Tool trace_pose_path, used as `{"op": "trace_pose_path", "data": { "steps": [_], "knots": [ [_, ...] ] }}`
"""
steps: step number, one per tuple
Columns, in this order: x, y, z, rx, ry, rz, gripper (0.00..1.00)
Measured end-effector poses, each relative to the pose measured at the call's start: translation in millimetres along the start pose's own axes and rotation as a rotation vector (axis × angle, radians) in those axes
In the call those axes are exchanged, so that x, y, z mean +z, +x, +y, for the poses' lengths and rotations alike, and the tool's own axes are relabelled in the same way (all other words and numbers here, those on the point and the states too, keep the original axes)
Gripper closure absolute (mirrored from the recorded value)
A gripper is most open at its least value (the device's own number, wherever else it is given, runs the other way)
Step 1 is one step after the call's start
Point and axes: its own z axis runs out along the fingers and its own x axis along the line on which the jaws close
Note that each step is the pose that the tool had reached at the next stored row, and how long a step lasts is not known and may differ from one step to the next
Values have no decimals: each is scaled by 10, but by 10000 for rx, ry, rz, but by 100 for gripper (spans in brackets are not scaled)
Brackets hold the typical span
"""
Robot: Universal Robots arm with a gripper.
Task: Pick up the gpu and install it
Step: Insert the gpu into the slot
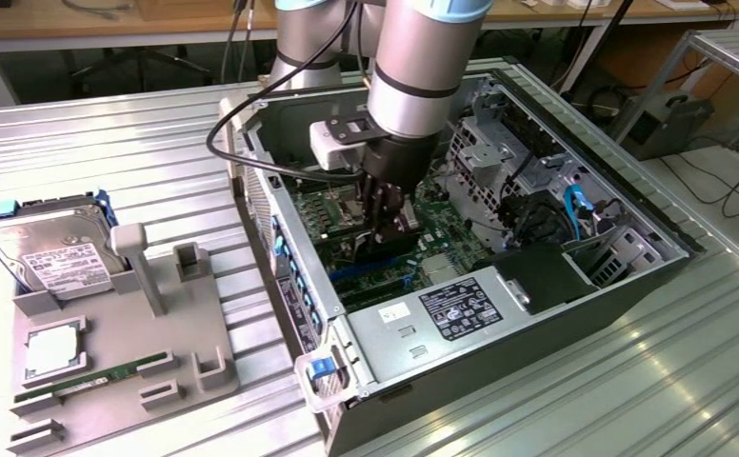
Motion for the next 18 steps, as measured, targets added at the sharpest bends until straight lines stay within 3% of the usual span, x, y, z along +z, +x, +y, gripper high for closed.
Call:
{"op": "trace_pose_path", "data": {
  "steps": [5, 11, 14, 18],
  "knots": [
    [22, 1, 74, -1, 46, 6, 74],
    [10, 3, 64, 6, 49, 37, 74],
    [-18, 5, 58, 6, 47, 103, 74],
    [-10, 4, 57, 24, 48, 108, 74]
  ]
}}
